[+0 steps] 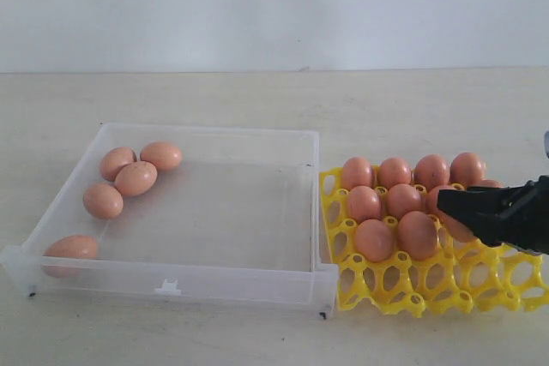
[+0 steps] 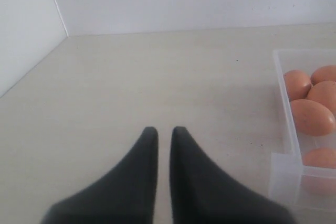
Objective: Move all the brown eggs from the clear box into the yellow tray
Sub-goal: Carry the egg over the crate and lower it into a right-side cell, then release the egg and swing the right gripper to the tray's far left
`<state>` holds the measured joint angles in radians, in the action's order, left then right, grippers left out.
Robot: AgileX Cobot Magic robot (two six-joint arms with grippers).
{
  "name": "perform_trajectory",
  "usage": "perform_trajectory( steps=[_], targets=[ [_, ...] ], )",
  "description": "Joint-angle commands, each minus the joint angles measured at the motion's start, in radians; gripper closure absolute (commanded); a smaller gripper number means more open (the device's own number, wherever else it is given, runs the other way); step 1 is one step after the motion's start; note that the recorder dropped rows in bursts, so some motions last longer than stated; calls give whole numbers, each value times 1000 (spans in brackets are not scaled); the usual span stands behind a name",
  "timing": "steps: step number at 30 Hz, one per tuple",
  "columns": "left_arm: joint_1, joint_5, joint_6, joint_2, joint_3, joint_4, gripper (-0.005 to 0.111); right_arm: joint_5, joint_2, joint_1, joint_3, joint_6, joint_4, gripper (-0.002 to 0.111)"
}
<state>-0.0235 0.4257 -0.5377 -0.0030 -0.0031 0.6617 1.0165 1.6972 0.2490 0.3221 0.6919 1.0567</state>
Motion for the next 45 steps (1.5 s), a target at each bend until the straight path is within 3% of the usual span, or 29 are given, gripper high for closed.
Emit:
perform_trajectory(
  steps=[1,13,15,18,21,23,26,32,34,37,40,45],
  targets=[
    [-8,-13,-5,3,3,5,111,33,0,-3,6,-10,-12,47],
    [-8,-13,-5,3,3,9,111,107,0,-3,6,5,-31,48],
    [-8,-13,-5,3,3,9,111,201,-2,-3,9,-22,-20,58],
    [-8,-13,-5,3,3,9,111,205,-36,-25,35,-42,18,82],
    [-8,-13,-5,3,3,9,111,205,-98,-122,108,-9,32,106],
    [-8,-13,-5,3,3,9,111,109,-135,-237,183,15,32,108],
    [-8,-13,-5,3,3,9,111,-174,-163,-444,352,10,32,108],
    [-8,-13,-5,3,3,9,111,-1038,-59,-878,755,-101,32,108],
    [-8,-13,-5,3,3,9,111,-1215,24,-962,884,-108,32,108],
    [-8,-13,-5,3,3,9,111,-1280,158,-1026,1055,-214,-46,108],
    [-8,-13,-5,3,3,9,111,-1376,280,-1076,1242,-491,-393,108],
    [-8,-9,-5,3,3,11,111,-1835,452,-1096,1549,-1180,-1109,108]
  ],
)
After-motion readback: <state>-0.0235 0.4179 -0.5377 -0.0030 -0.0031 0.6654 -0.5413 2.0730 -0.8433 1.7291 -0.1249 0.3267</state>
